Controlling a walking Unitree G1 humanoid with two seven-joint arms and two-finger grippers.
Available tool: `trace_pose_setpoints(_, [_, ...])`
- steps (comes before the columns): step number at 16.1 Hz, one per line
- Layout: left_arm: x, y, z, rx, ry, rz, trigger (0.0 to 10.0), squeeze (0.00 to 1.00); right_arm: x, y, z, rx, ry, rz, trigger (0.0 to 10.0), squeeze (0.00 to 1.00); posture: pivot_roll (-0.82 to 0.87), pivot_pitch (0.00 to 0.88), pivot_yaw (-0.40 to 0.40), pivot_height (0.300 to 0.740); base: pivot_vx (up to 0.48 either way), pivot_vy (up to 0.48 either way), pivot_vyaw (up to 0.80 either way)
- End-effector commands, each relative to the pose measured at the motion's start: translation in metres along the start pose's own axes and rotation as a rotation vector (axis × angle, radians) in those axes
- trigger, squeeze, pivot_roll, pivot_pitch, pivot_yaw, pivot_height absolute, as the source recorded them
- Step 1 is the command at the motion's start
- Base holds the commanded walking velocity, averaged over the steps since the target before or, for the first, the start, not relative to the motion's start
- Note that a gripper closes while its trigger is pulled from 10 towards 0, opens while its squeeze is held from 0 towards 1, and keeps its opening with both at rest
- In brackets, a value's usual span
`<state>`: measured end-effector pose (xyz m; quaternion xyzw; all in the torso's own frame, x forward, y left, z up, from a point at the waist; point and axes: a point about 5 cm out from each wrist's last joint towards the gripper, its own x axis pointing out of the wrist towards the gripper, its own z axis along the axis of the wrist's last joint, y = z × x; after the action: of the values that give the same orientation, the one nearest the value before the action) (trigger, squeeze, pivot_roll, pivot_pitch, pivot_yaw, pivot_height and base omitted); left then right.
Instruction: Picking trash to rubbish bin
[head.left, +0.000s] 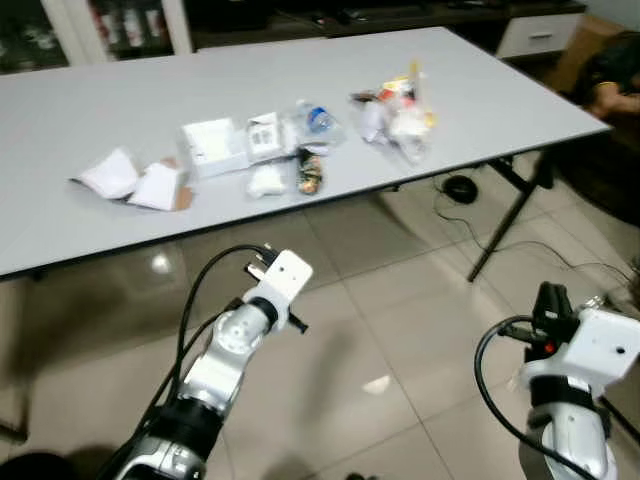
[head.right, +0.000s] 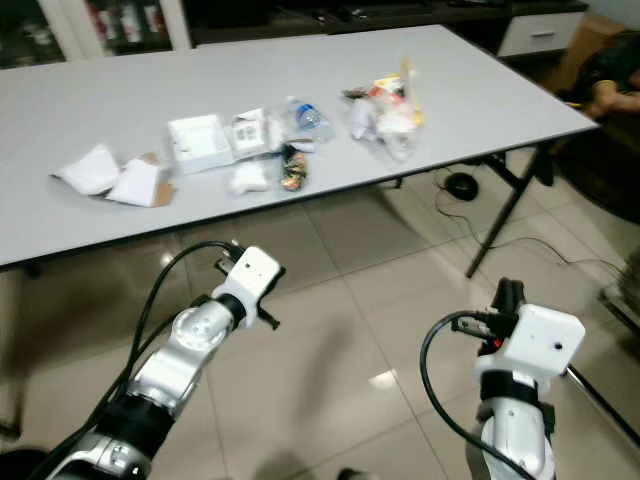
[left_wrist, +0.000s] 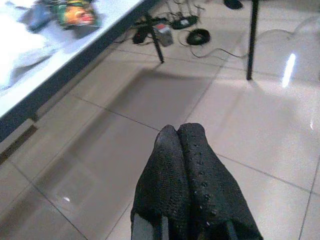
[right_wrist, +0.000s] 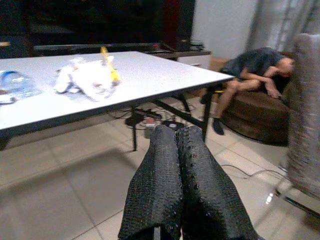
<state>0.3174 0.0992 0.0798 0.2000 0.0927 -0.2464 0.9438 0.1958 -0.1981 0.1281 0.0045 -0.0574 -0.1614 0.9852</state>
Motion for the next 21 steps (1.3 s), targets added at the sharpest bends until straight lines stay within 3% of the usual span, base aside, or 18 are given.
trace_pose_setpoints(1, [0.000, 0.002, -0.001, -0.005, 0.000, 0.006, 10.0, 0.00, 0.000, 0.000, -0.001, -0.013, 0.007, -0.001, 10.0, 0.00, 0.09, 0.059, -0.029, 0.740, 0.000, 0.000, 0.80])
trace_pose_setpoints(3, [0.002, 0.000, 0.000, -0.004, -0.007, 0.002, 10.0, 0.00, 0.000, -0.001, -0.002, -0.010, 0.008, -0.006, 10.0, 0.00, 0.09, 0.057, -0.028, 0.740, 0.000, 0.000, 0.80])
trace_pose_setpoints(9, [0.012, -0.007, 0.014, -0.040, -0.070, -0.038, 10.0, 0.00, 0.002, -0.004, -0.002, 0.000, 0.004, -0.028, 10.0, 0.00, 0.08, 0.044, -0.028, 0.740, 0.000, 0.000, 0.00])
trace_pose_setpoints(17, [0.014, -0.012, 0.017, -0.066, -0.093, -0.067, 10.0, 0.00, 0.002, -0.004, -0.001, -0.006, 0.003, -0.024, 10.0, 0.00, 0.08, 0.042, -0.034, 0.740, 0.460, 0.000, 0.00])
trace_pose_setpoints(20, [0.014, -0.011, 0.016, -0.100, -0.102, -0.061, 10.0, 0.00, 0.002, -0.004, -0.003, -0.007, 0.011, -0.027, 10.0, 0.00, 0.08, 0.042, -0.034, 0.740, 0.000, 0.000, 0.00])
trace_pose_setpoints(21, [0.013, -0.010, 0.016, -0.108, -0.107, -0.058, 6.5, 0.00, 0.001, -0.004, -0.003, -0.005, 0.012, -0.028, 10.0, 0.00, 0.08, 0.043, -0.033, 0.740, 0.000, 0.000, 0.00])
